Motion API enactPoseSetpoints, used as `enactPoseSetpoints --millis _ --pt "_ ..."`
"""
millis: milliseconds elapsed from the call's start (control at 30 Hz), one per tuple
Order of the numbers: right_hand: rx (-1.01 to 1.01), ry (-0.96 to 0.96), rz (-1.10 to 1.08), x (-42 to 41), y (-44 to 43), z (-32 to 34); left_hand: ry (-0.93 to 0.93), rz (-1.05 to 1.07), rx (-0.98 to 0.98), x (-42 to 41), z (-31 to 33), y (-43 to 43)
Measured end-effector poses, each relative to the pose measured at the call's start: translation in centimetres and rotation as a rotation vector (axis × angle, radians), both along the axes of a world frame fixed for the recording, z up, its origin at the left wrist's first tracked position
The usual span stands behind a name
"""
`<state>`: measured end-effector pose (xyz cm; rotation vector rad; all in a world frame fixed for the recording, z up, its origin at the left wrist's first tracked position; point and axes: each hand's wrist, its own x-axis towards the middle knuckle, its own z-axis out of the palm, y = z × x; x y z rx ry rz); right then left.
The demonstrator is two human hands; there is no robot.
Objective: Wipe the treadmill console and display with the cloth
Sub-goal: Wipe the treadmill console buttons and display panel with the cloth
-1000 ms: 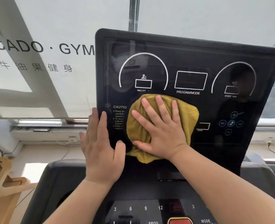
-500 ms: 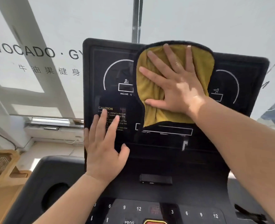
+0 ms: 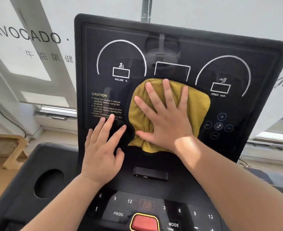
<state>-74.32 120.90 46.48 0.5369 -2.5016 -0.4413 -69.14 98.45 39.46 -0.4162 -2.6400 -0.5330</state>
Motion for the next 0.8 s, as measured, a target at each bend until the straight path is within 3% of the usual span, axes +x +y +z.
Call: enactPoseSetpoints --millis 200,367,600,800 --pt "0.137 -0.021 0.162 2.9 3.7 -3.8 -0.025 0.015 0.041 0.3 0.2 0.6" --pt "0.240 -0.029 0.223 1.2 5.4 -0.7 -0.072 0.062 0.034 0.7 0.4 1.6" --pt "0.056 0.081 -0.036 -5.1 7.0 11.8 -0.045 0.114 -0.011 0.9 0.8 2.1" --pt "-0.015 0.101 -0.091 -3.5 5.3 8.1 -0.058 0.135 -0.029 2.1 -0.8 2.4"
